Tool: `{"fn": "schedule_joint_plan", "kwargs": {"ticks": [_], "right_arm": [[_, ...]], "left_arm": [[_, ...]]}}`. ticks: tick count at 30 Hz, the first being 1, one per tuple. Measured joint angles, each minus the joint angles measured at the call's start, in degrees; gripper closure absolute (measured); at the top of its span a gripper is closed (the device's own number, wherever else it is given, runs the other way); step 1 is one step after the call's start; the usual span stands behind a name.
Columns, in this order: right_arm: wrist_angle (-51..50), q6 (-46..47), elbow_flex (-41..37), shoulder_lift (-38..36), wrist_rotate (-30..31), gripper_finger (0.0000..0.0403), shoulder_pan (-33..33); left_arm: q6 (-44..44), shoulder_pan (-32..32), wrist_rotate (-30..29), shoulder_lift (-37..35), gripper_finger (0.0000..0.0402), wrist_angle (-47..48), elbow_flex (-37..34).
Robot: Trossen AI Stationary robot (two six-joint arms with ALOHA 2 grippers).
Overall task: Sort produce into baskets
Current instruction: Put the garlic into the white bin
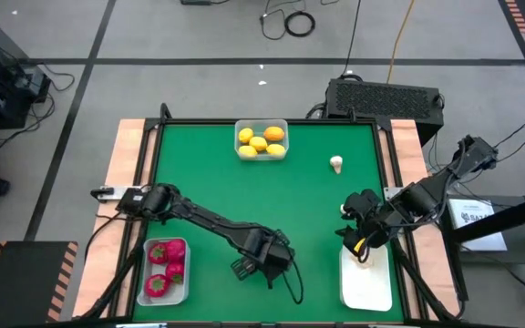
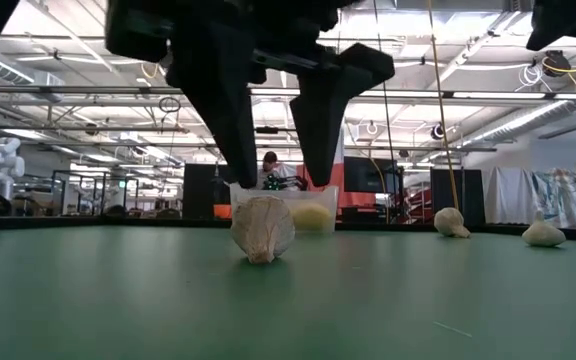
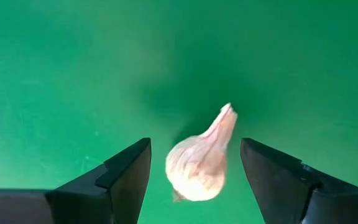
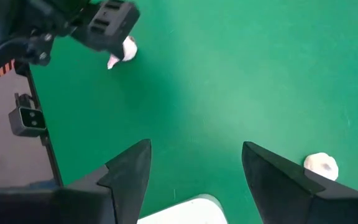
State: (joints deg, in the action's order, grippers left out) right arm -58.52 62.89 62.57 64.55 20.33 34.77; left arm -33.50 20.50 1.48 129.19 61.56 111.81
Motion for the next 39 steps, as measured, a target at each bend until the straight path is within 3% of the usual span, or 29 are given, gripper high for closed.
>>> {"fn": "schedule_joint_plan", "kwargs": {"ticks": [14, 39], "right_arm": [[-0.04, -0.79, 0.0, 0.0, -0.98, 0.0161, -0.27], [-0.22, -0.6, 0.0, -0.02, -0.98, 0.0161, -0.35]], "left_arm": [[-0.31, -1.74, 1.03, 0.07, 0.0146, -0.2, -3.93], [0.2, -2.05, 1.86, 2.05, 0.0146, -2.32, -4.24]]}}
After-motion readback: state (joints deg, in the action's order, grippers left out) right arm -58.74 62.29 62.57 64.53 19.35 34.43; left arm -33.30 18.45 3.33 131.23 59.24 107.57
